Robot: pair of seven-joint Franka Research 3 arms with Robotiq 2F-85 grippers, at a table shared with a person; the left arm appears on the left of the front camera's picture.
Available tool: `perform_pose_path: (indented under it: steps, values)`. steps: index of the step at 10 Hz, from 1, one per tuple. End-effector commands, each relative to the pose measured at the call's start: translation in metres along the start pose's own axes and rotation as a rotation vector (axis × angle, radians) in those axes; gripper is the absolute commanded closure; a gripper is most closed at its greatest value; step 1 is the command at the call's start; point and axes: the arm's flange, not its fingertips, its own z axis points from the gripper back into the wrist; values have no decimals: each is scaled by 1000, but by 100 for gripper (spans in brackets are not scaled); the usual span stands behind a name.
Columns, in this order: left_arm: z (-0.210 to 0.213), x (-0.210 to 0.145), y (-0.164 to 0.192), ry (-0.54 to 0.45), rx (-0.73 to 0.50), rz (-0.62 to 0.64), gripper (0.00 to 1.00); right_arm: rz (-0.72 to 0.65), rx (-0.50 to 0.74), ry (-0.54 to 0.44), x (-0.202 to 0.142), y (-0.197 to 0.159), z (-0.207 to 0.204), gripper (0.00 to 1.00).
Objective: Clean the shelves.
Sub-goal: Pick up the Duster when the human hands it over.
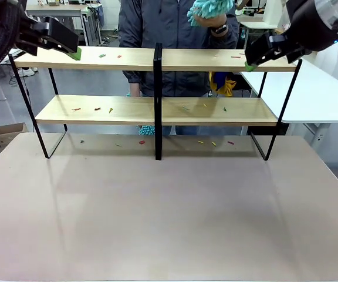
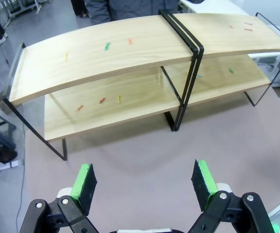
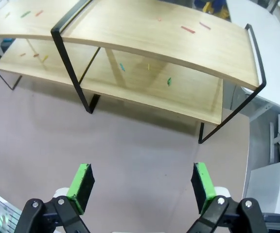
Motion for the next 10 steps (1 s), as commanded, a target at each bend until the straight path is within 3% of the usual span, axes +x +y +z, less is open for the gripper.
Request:
perform_pose_path:
  steps: [1,6,10]
  values:
    - [2,0,0,-5,0,7,0,-81,-54,-42,6,6,14,0]
    - [2,0,0,-5,0,7,0,-185,26,-47,29,16,19,0]
    - [2,0,0,-5,0,7,0,-176,42,-50,33,22,14,0]
